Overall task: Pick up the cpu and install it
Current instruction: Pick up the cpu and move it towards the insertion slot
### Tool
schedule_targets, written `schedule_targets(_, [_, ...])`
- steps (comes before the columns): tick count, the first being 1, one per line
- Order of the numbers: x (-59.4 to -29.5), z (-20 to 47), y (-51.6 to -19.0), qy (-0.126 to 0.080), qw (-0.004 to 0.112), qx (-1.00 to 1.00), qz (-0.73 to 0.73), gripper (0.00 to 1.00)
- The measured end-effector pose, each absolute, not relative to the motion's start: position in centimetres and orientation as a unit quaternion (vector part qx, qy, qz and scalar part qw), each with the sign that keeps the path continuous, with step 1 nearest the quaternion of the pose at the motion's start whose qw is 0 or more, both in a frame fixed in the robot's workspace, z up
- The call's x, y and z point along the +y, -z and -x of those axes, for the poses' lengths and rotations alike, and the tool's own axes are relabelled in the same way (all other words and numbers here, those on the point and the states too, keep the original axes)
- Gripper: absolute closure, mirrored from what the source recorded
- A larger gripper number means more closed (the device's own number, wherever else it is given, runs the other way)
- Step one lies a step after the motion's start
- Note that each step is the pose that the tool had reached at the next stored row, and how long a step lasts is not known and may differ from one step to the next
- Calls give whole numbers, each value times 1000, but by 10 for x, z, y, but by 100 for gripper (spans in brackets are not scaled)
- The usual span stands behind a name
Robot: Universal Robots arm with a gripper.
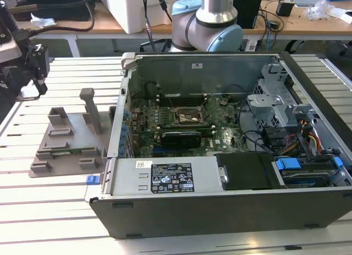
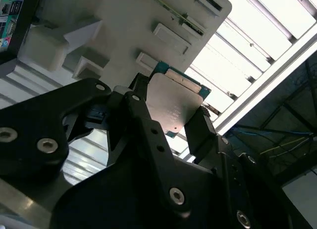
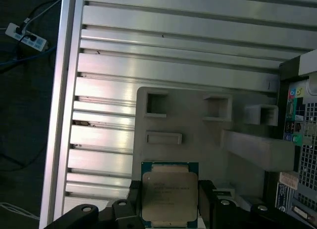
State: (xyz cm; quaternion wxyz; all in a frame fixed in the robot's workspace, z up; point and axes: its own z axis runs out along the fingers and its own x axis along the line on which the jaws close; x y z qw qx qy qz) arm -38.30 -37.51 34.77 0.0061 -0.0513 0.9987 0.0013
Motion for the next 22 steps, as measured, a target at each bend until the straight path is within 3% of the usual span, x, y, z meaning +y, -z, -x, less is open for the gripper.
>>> schedule_targets(8, [-375, 383, -384, -1, 6, 999, 51, 45])
schedule_targets(14, [-375, 380, -384, -3, 6, 999, 51, 45])
schedule_targets(22, [-375, 320, -384, -3, 5, 999, 51, 45])
